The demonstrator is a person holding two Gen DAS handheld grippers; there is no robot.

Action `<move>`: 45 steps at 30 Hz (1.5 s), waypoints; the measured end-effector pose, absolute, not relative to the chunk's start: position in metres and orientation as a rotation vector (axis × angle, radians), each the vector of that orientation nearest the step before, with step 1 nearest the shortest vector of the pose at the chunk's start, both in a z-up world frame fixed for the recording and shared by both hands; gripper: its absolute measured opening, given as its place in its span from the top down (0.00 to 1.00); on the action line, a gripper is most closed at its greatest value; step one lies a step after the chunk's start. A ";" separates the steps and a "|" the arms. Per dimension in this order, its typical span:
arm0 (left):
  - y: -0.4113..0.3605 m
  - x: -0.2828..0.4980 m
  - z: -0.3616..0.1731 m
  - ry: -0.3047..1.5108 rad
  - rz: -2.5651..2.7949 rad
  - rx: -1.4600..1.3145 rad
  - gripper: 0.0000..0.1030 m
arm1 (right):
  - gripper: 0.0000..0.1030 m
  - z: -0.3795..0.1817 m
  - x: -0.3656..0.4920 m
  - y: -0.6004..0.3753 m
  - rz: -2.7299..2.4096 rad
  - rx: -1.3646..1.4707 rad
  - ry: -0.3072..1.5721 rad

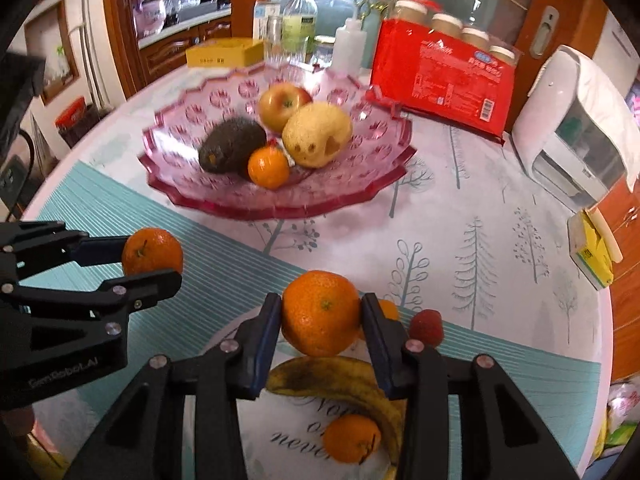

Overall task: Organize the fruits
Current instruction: 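Carry both mandarins into the pink bowl and open both tools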

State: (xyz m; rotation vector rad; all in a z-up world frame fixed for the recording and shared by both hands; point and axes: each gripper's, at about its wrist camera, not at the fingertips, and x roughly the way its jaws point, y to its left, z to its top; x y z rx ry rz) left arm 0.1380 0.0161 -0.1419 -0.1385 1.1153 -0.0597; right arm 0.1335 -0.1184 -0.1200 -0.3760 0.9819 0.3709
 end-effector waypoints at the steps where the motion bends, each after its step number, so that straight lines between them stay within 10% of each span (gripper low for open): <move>1: 0.017 0.137 -0.134 1.105 -0.060 -0.135 0.59 | 0.60 -0.114 0.132 -0.120 0.368 -0.362 0.983; 25: 0.056 0.144 0.032 0.854 -0.002 0.104 0.58 | 0.60 0.081 0.159 -0.127 0.364 -0.191 0.791; 45: 0.084 0.254 -0.088 1.095 0.109 0.058 0.58 | 0.60 -0.066 0.261 -0.087 0.401 -0.147 1.086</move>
